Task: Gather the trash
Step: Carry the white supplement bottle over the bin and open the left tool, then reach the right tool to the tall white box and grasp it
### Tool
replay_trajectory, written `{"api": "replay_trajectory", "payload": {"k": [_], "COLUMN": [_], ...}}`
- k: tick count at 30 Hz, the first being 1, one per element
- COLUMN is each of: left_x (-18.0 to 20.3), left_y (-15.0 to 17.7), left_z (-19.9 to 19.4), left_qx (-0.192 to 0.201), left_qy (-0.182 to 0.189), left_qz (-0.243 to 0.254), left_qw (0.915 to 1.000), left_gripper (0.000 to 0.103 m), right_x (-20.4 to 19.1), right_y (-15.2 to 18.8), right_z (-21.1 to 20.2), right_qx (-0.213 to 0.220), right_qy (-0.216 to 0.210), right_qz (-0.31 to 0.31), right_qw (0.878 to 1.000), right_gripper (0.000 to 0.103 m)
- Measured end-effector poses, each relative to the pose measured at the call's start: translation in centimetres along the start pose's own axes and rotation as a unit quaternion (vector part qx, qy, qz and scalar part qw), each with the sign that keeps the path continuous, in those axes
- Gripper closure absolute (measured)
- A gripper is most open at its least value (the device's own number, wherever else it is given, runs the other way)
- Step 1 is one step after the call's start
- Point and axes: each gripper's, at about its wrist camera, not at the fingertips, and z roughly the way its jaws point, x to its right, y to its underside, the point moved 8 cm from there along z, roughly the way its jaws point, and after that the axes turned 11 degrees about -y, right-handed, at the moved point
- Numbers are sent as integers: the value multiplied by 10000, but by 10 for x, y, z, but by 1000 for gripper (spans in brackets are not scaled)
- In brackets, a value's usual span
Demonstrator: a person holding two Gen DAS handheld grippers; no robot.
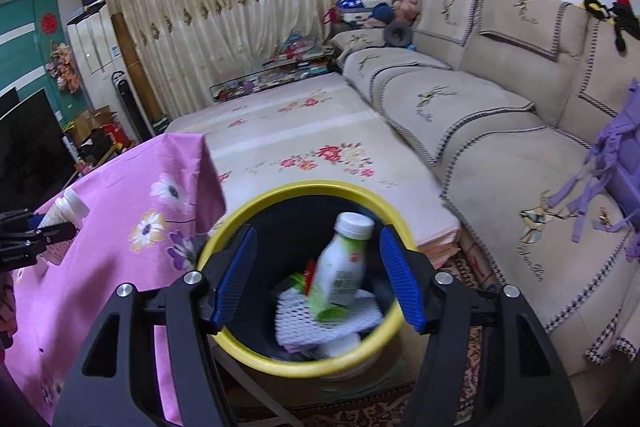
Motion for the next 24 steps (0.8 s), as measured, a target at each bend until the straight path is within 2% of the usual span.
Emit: {"api": "replay_trajectory", "payload": {"k": [10,17,19,20,24], "left_x": [134,190,196,194,181], "left_y": [-36,-62,-68,-69,-71], "left_z": [25,69,76,78,62], "left_qx": [-122,-273,-236,-199,2], "left_qy": [751,754,653,631,651], "left_qz": [614,757,681,627,401], "left_qw": [9952,9939,9953,9958,9971], "left_gripper": [56,55,32,29,29], "right_x": [54,82,86,88,88], "right_y": [6,13,14,15,17], "right_z": [-47,-64,-65,-65,-63], "right_qx": [200,242,234,235,208], "right_qy": [409,556,582,580,551], "right_qz": [195,388,416,433,451], "right_qw": [9988,9974,9972,9971,9972], "right_gripper": [42,39,38,38,38]}}
